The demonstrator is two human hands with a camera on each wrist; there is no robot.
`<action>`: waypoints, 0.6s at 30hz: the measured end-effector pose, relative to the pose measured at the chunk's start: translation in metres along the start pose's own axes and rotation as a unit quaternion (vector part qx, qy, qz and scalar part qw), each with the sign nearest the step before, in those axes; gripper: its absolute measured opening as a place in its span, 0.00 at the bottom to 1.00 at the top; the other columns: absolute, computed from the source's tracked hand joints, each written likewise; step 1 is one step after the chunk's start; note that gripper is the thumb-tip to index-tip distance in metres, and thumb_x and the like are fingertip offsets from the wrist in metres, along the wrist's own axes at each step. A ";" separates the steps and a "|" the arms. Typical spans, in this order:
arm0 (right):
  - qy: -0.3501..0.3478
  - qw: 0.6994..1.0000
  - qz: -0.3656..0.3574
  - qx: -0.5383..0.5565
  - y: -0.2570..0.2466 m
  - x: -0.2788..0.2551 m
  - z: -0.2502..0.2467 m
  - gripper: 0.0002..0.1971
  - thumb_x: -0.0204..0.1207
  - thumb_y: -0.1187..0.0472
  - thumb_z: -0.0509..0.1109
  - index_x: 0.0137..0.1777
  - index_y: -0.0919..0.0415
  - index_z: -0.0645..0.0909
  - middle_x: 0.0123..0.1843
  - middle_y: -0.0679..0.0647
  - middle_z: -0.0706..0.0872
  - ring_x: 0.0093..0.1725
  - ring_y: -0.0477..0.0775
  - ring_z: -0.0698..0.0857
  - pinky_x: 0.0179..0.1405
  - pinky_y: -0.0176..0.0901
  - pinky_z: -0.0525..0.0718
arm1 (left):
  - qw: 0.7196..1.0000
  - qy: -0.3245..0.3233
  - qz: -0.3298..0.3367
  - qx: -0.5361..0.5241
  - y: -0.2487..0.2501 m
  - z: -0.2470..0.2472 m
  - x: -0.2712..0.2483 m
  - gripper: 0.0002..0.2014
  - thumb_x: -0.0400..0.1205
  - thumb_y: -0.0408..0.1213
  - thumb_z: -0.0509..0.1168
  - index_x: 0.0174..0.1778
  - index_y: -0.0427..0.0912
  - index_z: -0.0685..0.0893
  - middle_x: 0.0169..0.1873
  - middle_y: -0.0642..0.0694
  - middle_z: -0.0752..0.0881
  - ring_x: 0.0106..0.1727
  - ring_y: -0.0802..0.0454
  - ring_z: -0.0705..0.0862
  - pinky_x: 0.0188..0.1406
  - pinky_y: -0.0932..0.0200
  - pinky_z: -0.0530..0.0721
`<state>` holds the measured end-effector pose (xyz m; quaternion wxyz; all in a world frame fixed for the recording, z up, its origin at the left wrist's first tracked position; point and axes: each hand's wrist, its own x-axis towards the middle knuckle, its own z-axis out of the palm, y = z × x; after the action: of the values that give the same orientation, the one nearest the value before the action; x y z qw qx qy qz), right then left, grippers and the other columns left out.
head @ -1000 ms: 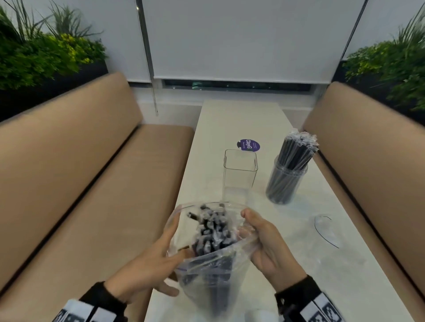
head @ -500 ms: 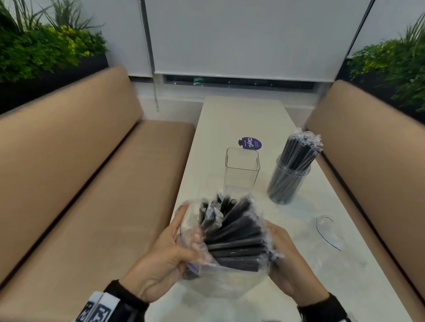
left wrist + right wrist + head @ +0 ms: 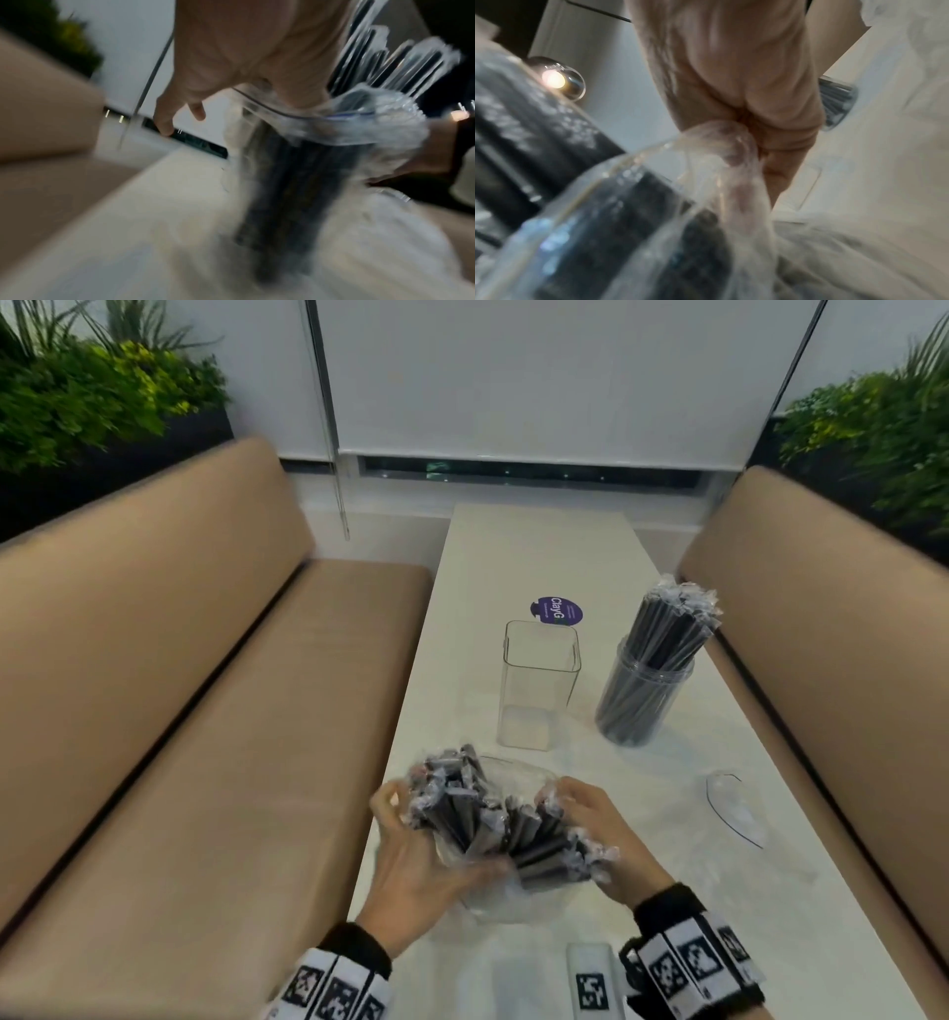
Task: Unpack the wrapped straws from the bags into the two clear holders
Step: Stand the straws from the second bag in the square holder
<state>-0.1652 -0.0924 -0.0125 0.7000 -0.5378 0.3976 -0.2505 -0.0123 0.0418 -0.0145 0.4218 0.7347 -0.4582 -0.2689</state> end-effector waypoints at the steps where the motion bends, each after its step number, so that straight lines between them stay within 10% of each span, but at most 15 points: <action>1: -0.007 1.000 0.014 -0.014 0.000 0.001 -0.001 0.08 0.84 0.71 0.60 0.43 0.66 0.77 0.37 0.58 0.78 0.39 0.53 0.77 0.38 0.38 0.76 | 0.998 -0.014 0.027 0.047 -0.007 -0.007 0.009 0.54 0.50 0.73 0.76 0.73 0.56 0.70 0.72 0.54 0.60 0.76 0.63 0.54 0.80 0.64 0.55; 5: -0.047 0.986 0.089 0.131 -0.001 0.009 0.013 0.27 0.85 0.74 0.52 0.35 0.63 0.91 0.34 0.51 0.91 0.26 0.43 0.89 0.27 0.30 0.85 | 0.988 -0.133 0.012 0.076 -0.015 -0.022 0.041 0.63 0.46 0.71 0.80 0.79 0.57 0.64 0.78 0.56 0.68 0.79 0.56 0.67 0.82 0.45 0.62; 8: -0.036 0.993 -0.015 0.111 -0.019 0.002 0.023 0.28 0.89 0.69 0.42 0.51 0.76 0.87 0.55 0.55 0.89 0.43 0.44 0.91 0.46 0.30 0.81 | 0.985 -0.174 0.012 0.013 -0.004 -0.026 0.051 0.38 0.56 0.52 0.86 0.59 0.45 0.82 0.48 0.56 0.91 0.53 0.65 0.87 0.57 0.64 0.84; 9: -0.026 0.995 0.087 0.033 -0.012 0.001 0.024 0.25 0.90 0.67 0.43 0.55 0.77 0.83 0.60 0.59 0.87 0.51 0.50 0.89 0.51 0.34 0.81 | 0.985 -0.170 0.017 -0.020 -0.004 -0.027 0.051 0.31 0.57 0.44 0.87 0.54 0.43 0.84 0.43 0.57 0.92 0.47 0.68 0.88 0.52 0.69 0.85; 10: -0.027 0.978 0.136 0.158 -0.012 -0.002 0.024 0.20 0.89 0.66 0.47 0.54 0.71 0.82 0.55 0.60 0.89 0.49 0.53 0.89 0.48 0.35 0.84 | 0.985 -0.161 0.019 -0.051 -0.004 -0.028 0.050 0.29 0.58 0.40 0.87 0.54 0.44 0.86 0.43 0.57 0.92 0.48 0.69 0.89 0.52 0.71 0.85; 13: -0.055 0.995 0.044 0.065 -0.015 -0.002 0.025 0.11 0.83 0.61 0.61 0.56 0.59 0.85 0.53 0.58 0.92 0.48 0.49 0.92 0.49 0.41 0.90 | 0.985 -0.089 0.012 -0.146 -0.009 -0.030 0.046 0.22 0.64 0.34 0.84 0.51 0.48 0.87 0.42 0.58 0.93 0.48 0.70 0.89 0.44 0.76 0.84; 18: -0.109 0.991 -0.037 0.062 -0.020 -0.021 0.027 0.38 0.61 0.23 0.67 0.73 0.30 0.69 0.73 0.41 0.80 0.69 0.55 0.84 0.64 0.64 0.80 | 0.967 0.062 -0.030 -0.247 -0.018 -0.018 0.060 0.36 0.63 0.41 0.85 0.66 0.36 0.82 0.56 0.43 0.90 0.57 0.52 0.90 0.50 0.62 0.89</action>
<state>-0.1529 -0.0673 0.0151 0.7615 -0.5315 0.2825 -0.2404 0.0360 -0.0017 -0.0219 0.6095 0.6365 -0.3284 -0.3399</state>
